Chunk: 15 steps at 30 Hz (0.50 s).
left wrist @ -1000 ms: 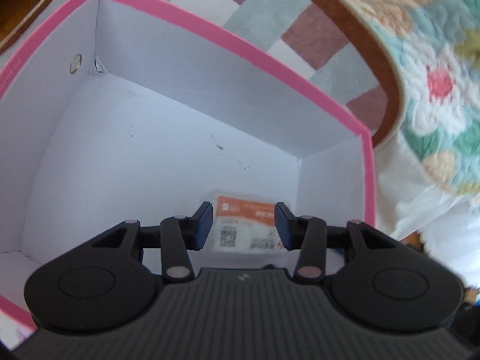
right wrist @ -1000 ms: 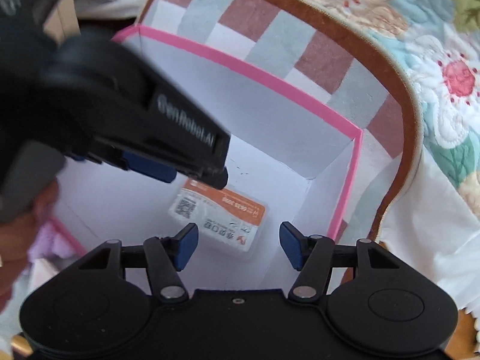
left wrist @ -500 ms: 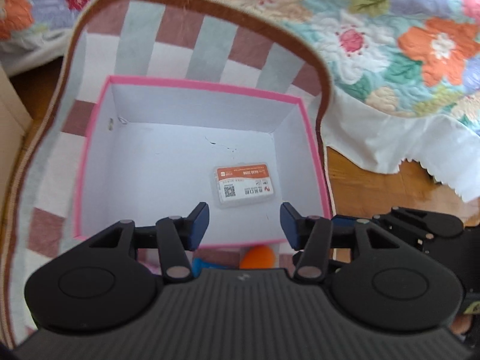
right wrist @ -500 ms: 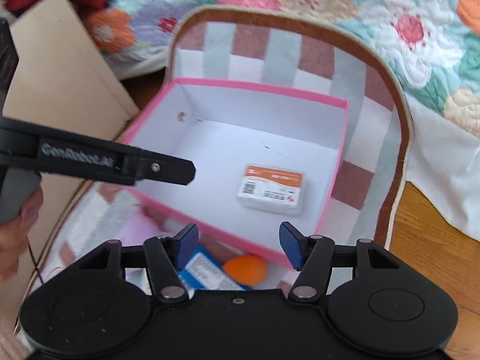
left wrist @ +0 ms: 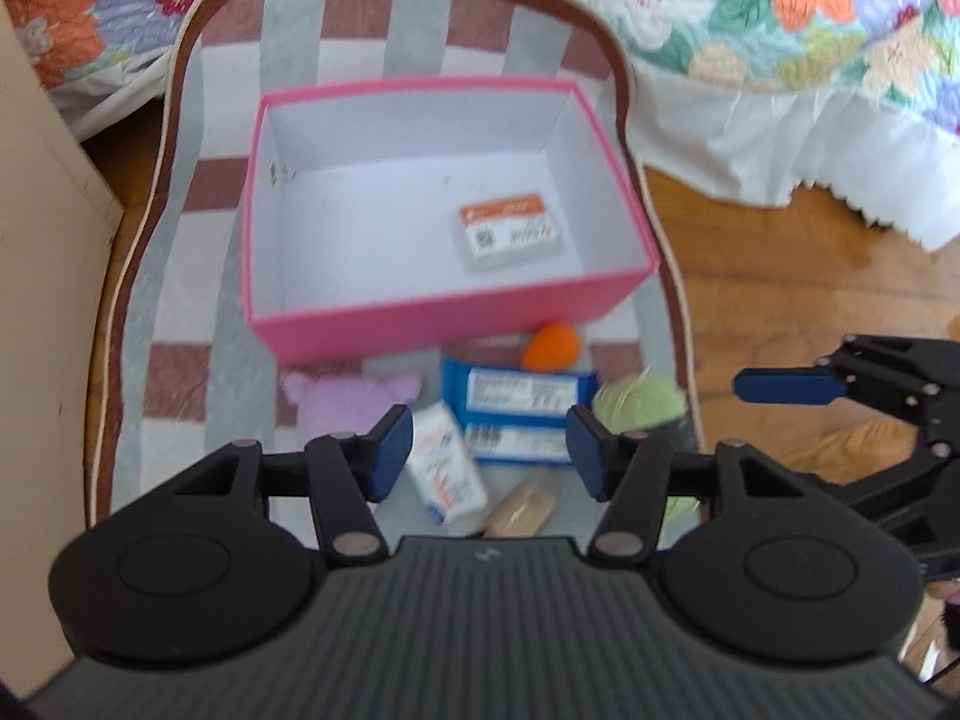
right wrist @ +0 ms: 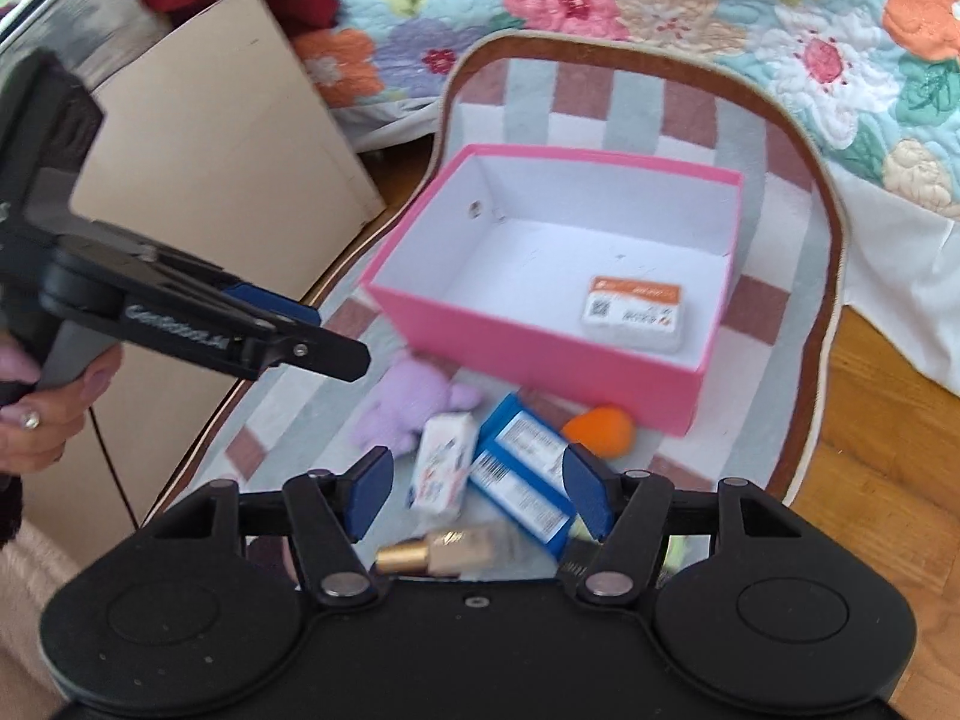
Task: Organize objects
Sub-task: 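Withdraw the left tool and move it to the gold-capped foundation bottle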
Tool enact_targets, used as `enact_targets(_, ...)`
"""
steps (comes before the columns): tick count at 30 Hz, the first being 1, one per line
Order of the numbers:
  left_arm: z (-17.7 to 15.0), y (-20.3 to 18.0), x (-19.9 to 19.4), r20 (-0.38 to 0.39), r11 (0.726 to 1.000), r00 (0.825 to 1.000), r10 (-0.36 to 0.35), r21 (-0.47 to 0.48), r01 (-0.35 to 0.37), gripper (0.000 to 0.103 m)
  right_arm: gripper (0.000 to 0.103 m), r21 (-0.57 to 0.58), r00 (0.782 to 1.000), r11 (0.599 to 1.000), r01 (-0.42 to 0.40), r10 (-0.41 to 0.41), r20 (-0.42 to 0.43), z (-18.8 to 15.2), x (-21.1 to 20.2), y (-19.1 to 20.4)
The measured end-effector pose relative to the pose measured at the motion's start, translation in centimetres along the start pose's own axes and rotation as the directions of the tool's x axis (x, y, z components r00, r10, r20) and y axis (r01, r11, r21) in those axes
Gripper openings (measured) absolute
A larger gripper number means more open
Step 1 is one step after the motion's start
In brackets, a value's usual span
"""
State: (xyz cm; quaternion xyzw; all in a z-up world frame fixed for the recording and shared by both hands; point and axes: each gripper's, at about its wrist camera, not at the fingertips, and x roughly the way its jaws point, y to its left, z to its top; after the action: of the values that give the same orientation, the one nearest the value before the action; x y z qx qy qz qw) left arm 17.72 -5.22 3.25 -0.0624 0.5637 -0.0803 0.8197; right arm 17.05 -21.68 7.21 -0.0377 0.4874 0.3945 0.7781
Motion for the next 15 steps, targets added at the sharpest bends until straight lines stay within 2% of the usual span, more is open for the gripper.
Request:
enact_targets(5,-2.8,1.0,1.1,-0.026,1.0,1.0,0.013,0.004,-0.013,0.056,0.068,-0.064,1.0,0.998,-0.007,0.007,-0.009,-2.4,0.8,2.2)
enact_targets(10,-5.8,1.7,2.6,-0.036,1.0,0.999,-0.009,-0.009,0.009,0.056,0.068,-0.12,1.0,0.993,-0.023,0.02,-0.021,-4.7,3.2,3.5)
enact_targets(15,-8.1,2.2,4.4,-0.044,0.999,0.999,-0.019,-0.033,0.017,0.056,0.068,-0.244,0.999,0.97,0.021,-0.027,-0.022,-7.0,5.7,5.1)
